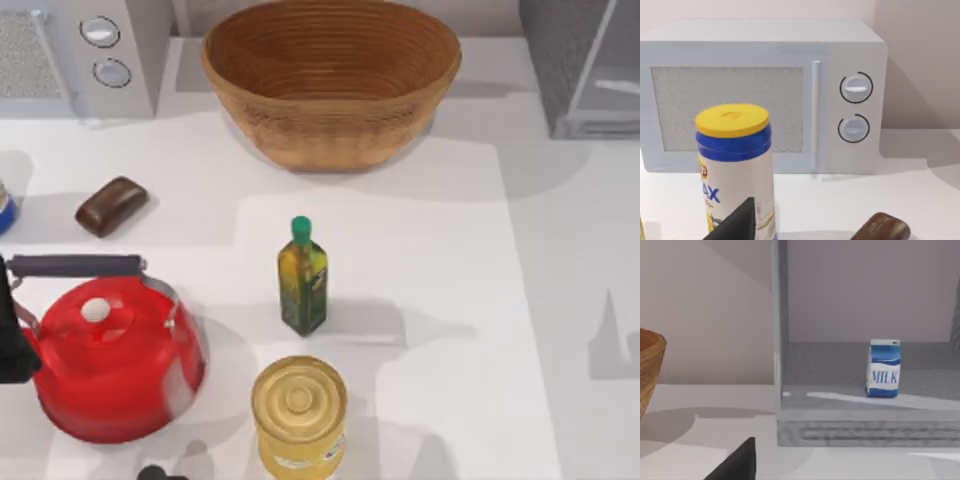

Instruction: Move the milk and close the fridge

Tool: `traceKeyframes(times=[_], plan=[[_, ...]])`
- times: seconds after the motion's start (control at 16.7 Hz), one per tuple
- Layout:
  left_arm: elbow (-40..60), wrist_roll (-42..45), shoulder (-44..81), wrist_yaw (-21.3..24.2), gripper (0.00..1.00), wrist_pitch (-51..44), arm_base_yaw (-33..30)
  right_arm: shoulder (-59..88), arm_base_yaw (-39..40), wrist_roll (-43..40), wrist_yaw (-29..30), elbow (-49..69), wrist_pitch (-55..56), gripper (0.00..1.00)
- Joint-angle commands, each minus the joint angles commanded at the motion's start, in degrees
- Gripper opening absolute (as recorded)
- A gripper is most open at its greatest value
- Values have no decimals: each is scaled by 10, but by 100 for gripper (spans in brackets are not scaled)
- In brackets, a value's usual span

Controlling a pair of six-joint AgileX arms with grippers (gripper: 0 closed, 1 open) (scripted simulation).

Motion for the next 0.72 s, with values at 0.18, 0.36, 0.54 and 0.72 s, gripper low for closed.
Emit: traceKeyframes(times=[0.18,0.36,0.54,0.72], plan=[[0,0,0,0,100,0,0,-62,0,-1,0,53,-92,100],[0,0,0,0,100,0,0,-138,1,-2,1,115,-235,100],[0,0,0,0,100,0,0,-217,1,-4,1,178,-407,100],[0,0,0,0,100,0,0,-291,1,-5,2,237,-571,100]])
